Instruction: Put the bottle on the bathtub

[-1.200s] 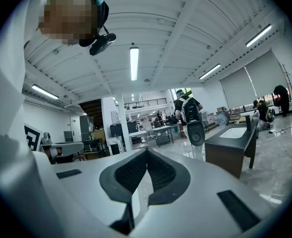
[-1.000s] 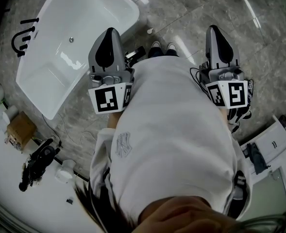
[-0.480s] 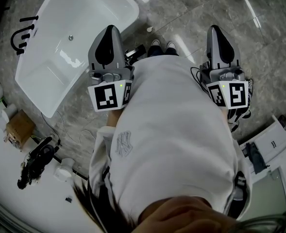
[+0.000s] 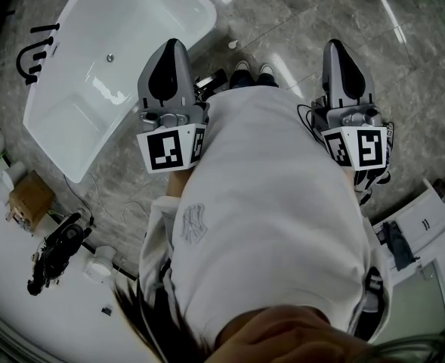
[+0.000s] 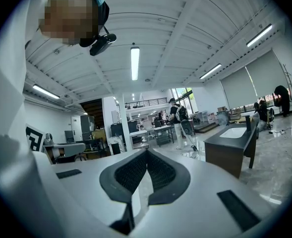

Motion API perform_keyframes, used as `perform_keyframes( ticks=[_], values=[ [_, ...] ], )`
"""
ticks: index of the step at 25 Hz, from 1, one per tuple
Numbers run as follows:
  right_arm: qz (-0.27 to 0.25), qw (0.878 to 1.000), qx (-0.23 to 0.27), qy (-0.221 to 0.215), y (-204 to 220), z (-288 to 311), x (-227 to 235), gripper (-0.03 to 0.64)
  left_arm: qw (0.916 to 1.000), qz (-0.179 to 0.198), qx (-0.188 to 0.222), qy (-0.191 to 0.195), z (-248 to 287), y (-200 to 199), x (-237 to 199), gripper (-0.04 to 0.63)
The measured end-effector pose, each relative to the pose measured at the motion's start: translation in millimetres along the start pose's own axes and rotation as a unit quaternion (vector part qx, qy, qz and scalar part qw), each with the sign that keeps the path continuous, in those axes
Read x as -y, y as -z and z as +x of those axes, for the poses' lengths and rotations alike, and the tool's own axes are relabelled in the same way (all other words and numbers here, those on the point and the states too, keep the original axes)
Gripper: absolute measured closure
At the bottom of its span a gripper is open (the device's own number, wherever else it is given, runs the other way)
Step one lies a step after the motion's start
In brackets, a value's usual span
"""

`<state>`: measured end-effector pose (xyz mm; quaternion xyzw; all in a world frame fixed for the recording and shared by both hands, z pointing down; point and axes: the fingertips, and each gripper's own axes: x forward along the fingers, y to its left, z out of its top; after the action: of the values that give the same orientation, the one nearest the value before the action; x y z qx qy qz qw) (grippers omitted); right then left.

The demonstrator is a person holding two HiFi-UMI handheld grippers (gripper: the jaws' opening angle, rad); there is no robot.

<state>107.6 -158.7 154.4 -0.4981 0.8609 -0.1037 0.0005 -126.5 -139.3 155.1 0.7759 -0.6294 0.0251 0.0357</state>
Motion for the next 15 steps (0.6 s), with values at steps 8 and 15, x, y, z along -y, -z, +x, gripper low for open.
perform_keyframes(
  ticks=[8,15],
  values=[
    [-0.013,1.0,0.001,-0.008,-1.8,-0.9,-2.9,0.604,0.9999,0.009,0.008,-0.003,-1.9,-1.3,-1.7,0.581],
    [-0.012,1.0,0.0,-0.007,0.8,-1.4,-0.3,0.604,0.9999,0.009,0.009,-0.003,-0.5,0.4,-0.1,0.581]
  ],
)
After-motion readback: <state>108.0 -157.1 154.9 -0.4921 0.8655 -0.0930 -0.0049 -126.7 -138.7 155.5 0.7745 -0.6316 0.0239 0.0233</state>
